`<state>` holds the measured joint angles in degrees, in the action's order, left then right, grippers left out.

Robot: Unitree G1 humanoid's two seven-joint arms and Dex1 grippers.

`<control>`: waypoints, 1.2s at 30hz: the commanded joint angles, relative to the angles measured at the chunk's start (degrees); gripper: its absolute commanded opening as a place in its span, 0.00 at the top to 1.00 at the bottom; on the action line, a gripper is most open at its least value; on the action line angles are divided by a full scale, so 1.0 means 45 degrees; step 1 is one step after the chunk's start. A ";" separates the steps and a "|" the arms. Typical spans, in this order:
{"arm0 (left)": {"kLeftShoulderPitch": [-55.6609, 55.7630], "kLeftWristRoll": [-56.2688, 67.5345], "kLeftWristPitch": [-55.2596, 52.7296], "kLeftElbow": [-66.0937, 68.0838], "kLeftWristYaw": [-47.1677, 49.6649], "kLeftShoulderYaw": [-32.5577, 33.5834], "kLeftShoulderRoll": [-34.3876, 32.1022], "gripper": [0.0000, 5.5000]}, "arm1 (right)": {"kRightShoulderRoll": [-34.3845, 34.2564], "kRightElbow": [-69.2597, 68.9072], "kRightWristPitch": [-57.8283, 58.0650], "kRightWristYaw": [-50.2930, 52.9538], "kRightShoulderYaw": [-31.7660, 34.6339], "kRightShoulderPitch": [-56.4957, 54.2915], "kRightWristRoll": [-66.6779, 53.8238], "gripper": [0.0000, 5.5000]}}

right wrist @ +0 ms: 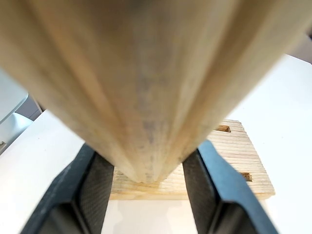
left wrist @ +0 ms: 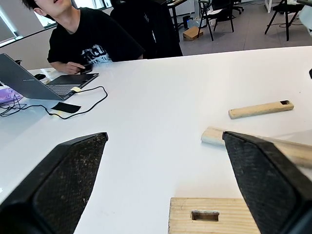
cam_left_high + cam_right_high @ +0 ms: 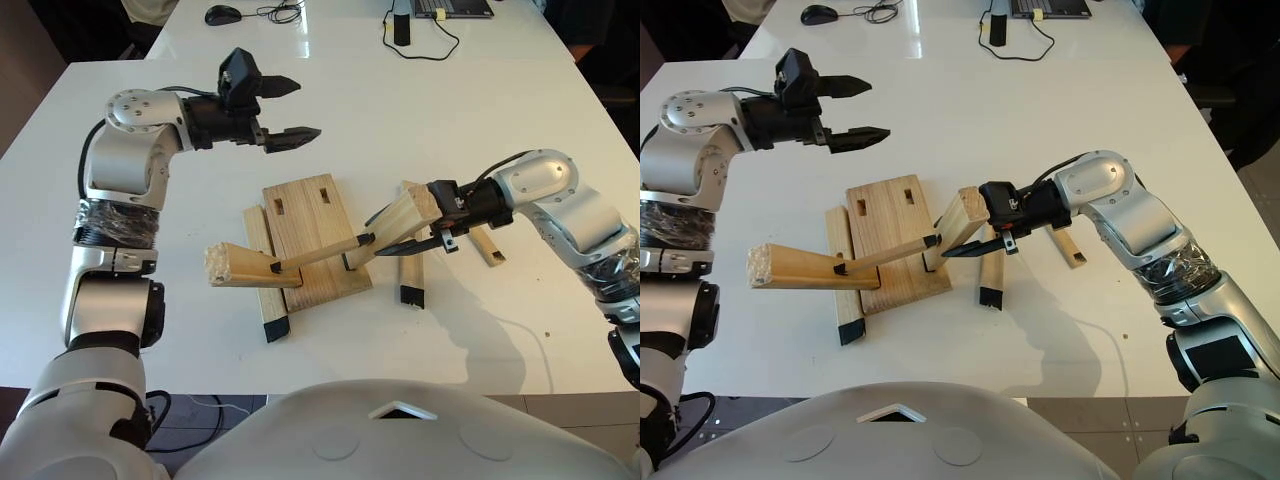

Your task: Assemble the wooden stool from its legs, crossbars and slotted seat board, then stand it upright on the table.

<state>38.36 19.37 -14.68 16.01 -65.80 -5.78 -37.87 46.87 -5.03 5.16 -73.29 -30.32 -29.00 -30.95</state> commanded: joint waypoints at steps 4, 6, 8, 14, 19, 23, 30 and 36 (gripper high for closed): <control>-0.4394 -0.1727 0.4164 0.0644 -0.2975 0.0298 -0.4222 0.21 | 0.0921 0.0731 0.1844 0.0423 -0.1746 0.2185 0.3095 0.64; -0.5294 -0.1453 0.4355 0.0015 -0.3511 0.0535 -0.4668 0.21 | 0.1091 0.0702 0.1862 0.0445 -0.1639 0.2306 0.3007 0.64; -0.5647 -0.1307 0.4448 -0.0269 -0.3599 0.0735 -0.4794 0.21 | 0.1185 0.0695 0.1996 0.0453 -0.1488 0.2393 0.2821 0.64; -0.7461 -0.0446 0.4126 -0.2287 -0.4110 0.1480 -0.5286 0.21 | 0.1419 0.0913 0.2365 0.0058 -0.1191 0.2298 0.2385 0.64; -0.8899 0.1461 0.2210 -0.6516 -0.3526 0.1960 -0.4948 0.21 | 0.1331 0.1078 0.2735 -0.0205 -0.1173 0.1893 0.2237 0.64; -0.8817 0.2455 0.0808 -0.8439 -0.2579 0.1842 -0.4500 0.21 | 0.1272 0.1152 0.2841 -0.0422 -0.1343 0.1634 0.2392 0.64; -0.8589 0.2684 -0.0278 -0.9444 -0.1422 0.1087 -0.3591 0.21 | 0.0952 0.1099 0.3046 -0.0590 -0.1732 0.1204 0.2556 0.64; -0.8073 0.2229 -0.0612 -0.9038 -0.0916 -0.0014 -0.2558 0.21 | 0.0197 0.1437 0.3117 -0.0739 -0.2352 0.0568 0.2993 0.64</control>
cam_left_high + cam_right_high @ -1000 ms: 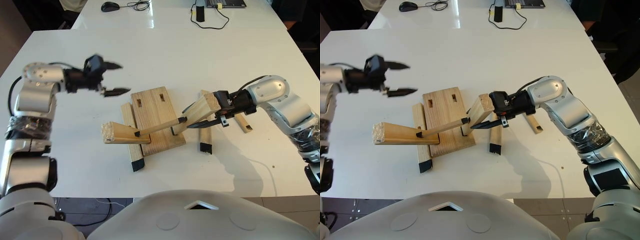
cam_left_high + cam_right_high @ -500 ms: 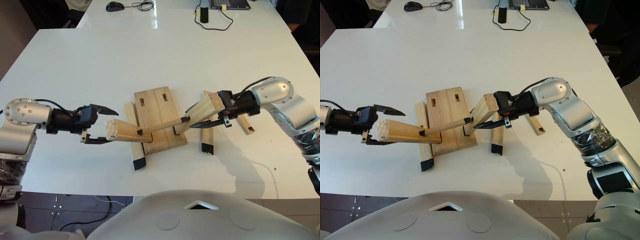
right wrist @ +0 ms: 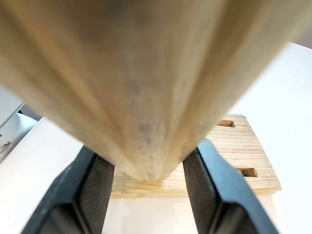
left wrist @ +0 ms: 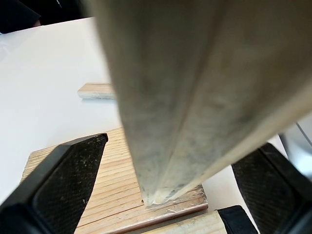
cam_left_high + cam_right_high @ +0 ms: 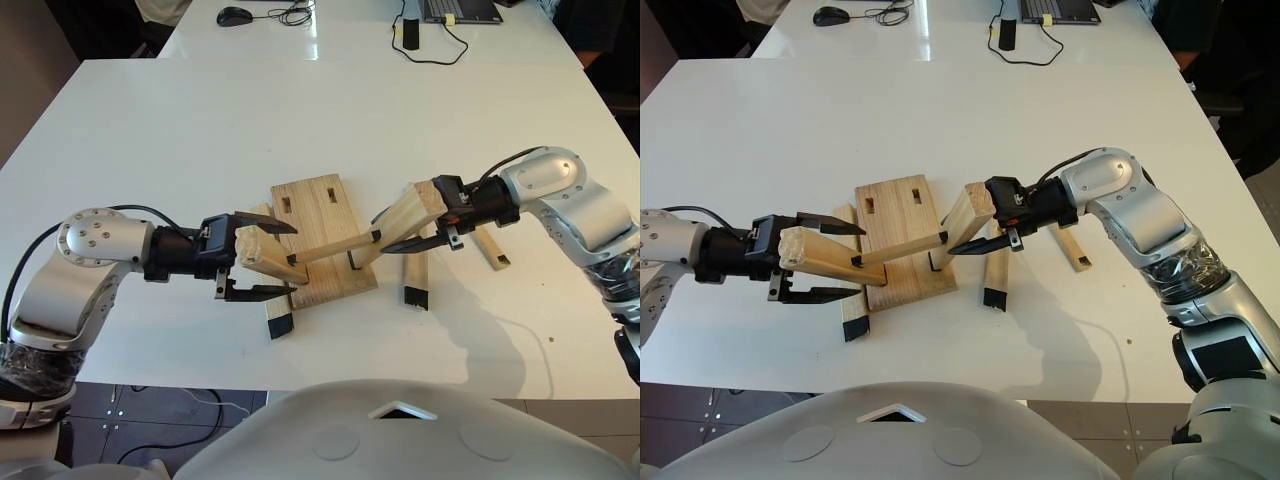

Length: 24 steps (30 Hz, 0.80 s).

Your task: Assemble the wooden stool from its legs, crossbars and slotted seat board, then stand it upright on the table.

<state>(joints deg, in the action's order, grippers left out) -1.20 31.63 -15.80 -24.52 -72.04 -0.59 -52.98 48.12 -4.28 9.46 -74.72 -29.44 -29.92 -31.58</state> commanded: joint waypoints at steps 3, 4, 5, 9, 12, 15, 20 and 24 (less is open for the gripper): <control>0.0948 -0.0900 -0.0273 0.0448 0.0623 -0.1731 0.1347 0.21 | -0.0545 0.1770 0.2113 -0.0637 -0.2907 0.0365 0.3451 0.64; 0.1077 -0.1008 -0.0315 0.0640 0.0755 -0.1909 0.1609 0.21 | -0.0728 0.2019 0.2102 -0.0723 -0.3055 0.0200 0.3584 0.64; 0.1184 -0.1116 -0.0322 0.0820 0.0836 -0.2056 0.1825 0.21 | -0.0883 0.2247 0.2083 -0.0791 -0.3180 0.0070 0.3698 0.64; 0.1531 -0.1371 -0.0271 0.1537 0.1059 -0.2321 0.2453 0.21 | -0.1581 0.3249 0.2124 -0.0997 -0.3605 -0.0417 0.3980 0.64; 0.1371 -0.1702 0.0049 0.1928 0.1138 -0.2402 0.2652 0.21 | -0.2225 0.3952 0.2160 -0.0929 -0.3849 -0.0675 0.4078 0.64; 0.1002 -0.2071 0.0411 0.1927 0.1019 -0.2588 0.2615 0.21 | -0.2582 0.4179 0.2341 -0.0814 -0.3843 -0.0730 0.3879 0.64; 0.0664 -0.2650 0.0918 0.1999 0.0954 -0.2873 0.2653 0.21 | -0.3111 0.5074 0.2177 -0.0401 -0.3639 -0.0833 0.3993 0.64; 0.0426 -0.3035 0.1251 0.2082 0.0851 -0.2992 0.2600 0.21 | -0.2849 0.4417 0.1789 -0.0435 -0.3920 -0.0394 0.4385 0.64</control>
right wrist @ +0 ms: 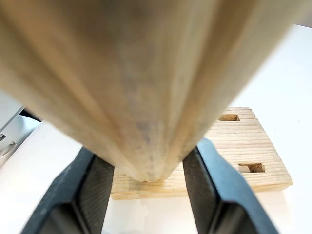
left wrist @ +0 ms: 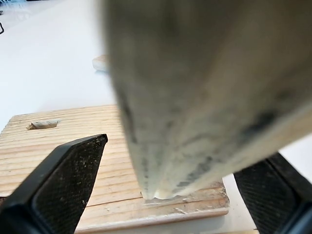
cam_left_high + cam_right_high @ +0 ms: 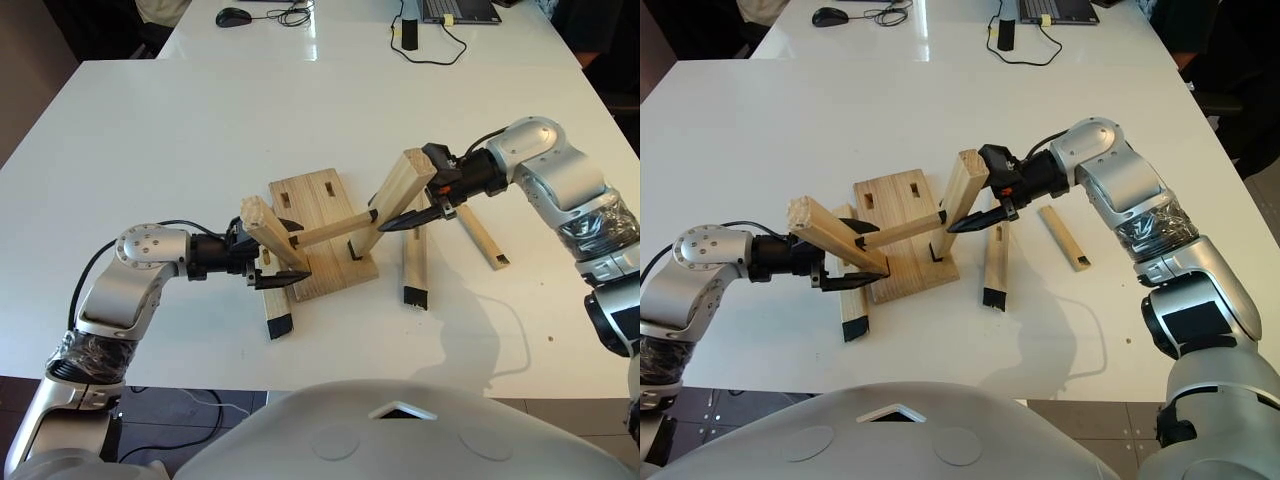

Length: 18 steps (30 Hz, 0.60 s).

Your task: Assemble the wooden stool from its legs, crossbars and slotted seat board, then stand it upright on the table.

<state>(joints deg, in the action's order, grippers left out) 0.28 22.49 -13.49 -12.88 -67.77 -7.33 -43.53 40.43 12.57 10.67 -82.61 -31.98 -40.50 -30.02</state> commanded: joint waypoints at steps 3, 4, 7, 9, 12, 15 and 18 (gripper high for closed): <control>0.0173 -0.1268 0.0892 -0.0296 -0.0045 -0.1557 0.0599 0.21 | -0.0734 0.0160 0.0967 0.1217 -0.3542 0.2209 0.4478 0.64; 0.0217 -0.1307 0.0882 -0.0239 -0.0016 -0.1566 0.0633 0.21 | -0.0595 -0.0068 0.0895 0.1202 -0.3500 0.2269 0.4490 0.64; 0.0277 -0.1380 0.0913 -0.0049 0.0025 -0.1537 0.0647 0.21 | -0.0263 -0.0663 0.0828 0.1132 -0.3334 0.2288 0.4408 0.64; 0.0341 -0.1437 0.0963 0.0158 0.0080 -0.1508 0.0660 0.21 | -0.0132 -0.0924 0.0878 0.1027 -0.3261 0.2228 0.4267 0.64; 0.0506 -0.1547 0.1081 0.0551 0.0182 -0.1508 0.0727 0.21 | -0.0109 -0.0855 0.0802 0.1004 -0.3220 0.2047 0.4250 0.64; 0.0572 -0.1727 0.1186 0.0779 0.0182 -0.1533 0.0785 0.21 | -0.0179 -0.0820 0.0767 0.1206 -0.2986 0.1977 0.4152 0.64; 0.0575 -0.1861 0.1301 0.0944 0.0187 -0.1531 0.0785 0.21 | -0.0296 -0.0919 0.0751 0.1592 -0.2622 0.1956 0.4010 0.64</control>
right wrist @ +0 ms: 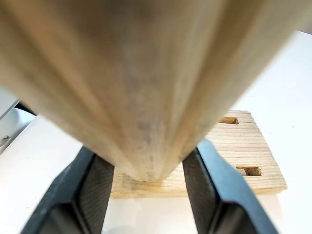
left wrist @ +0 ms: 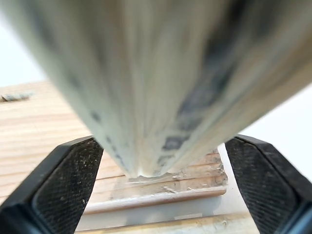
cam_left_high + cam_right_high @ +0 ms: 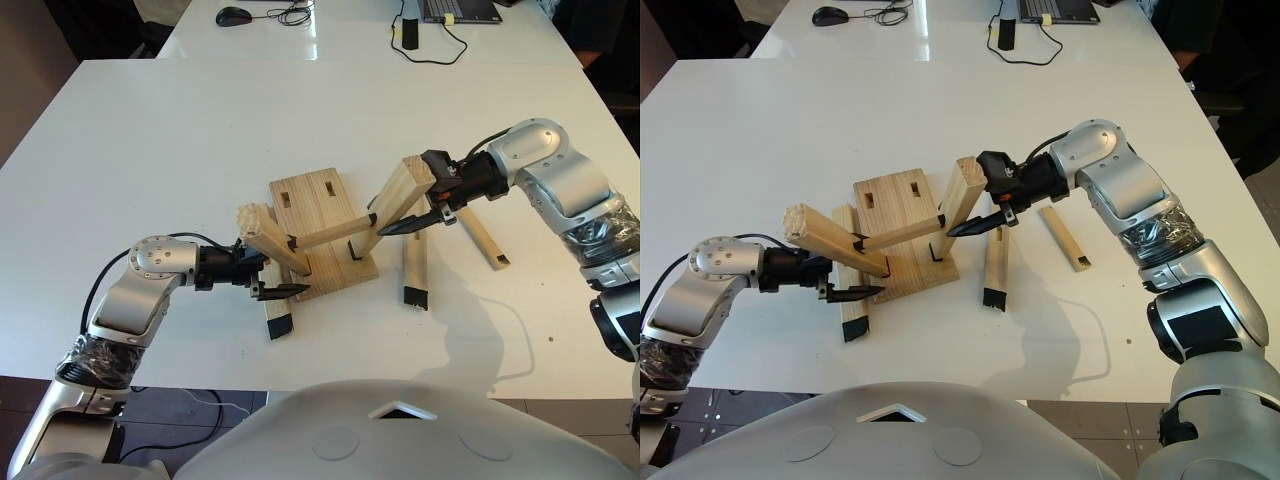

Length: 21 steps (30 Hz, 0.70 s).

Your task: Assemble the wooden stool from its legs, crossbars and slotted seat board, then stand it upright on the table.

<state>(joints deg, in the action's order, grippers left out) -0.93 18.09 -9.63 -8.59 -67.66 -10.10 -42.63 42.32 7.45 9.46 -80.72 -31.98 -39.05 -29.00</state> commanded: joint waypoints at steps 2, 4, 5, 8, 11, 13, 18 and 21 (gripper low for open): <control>0.0860 -0.0894 0.0476 0.0037 0.0178 -0.0908 0.0588 0.21 | -0.0715 0.0166 0.1005 0.1313 -0.2417 0.1613 0.3699 0.64; 0.0899 -0.0925 0.0477 0.0066 0.0159 -0.0891 0.0628 0.21 | -0.0718 0.0178 0.0989 0.1524 -0.2177 0.1563 0.3640 0.59; 0.0885 -0.0937 0.0468 0.0053 0.0171 -0.0866 0.0641 0.21 | -0.0737 0.0190 0.1023 0.1567 -0.2067 0.1503 0.3559 0.56; 0.0894 -0.0962 0.0461 0.0060 0.0212 -0.0846 0.0677 0.21 | -0.0838 0.0048 0.1131 0.1675 -0.1697 0.1496 0.3854 0.48; 0.0905 -0.1005 0.0482 0.0092 0.0239 -0.0824 0.0726 0.21 | -0.0923 -0.0093 0.1289 0.1546 -0.1298 0.1625 0.4187 0.47; 0.0924 -0.1037 0.0509 0.0139 0.0245 -0.0804 0.0751 0.21 | -0.0892 -0.0235 0.1334 0.1501 -0.0964 0.1725 0.4251 0.47; 0.0953 -0.1076 0.0515 0.0190 0.0300 -0.0749 0.0795 0.21 | -0.0426 -0.1307 0.1776 0.1509 0.0319 0.2286 0.3899 0.47; 0.1143 -0.1129 0.0576 0.0472 0.0359 -0.0708 0.0851 0.21 | 0.0257 -0.2779 0.2234 0.1735 0.1564 0.3435 0.3271 0.47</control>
<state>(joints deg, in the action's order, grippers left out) 2.50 13.49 -7.77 -7.00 -66.43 -13.29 -39.40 41.23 0.08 18.11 -73.50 -28.76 -26.85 -11.69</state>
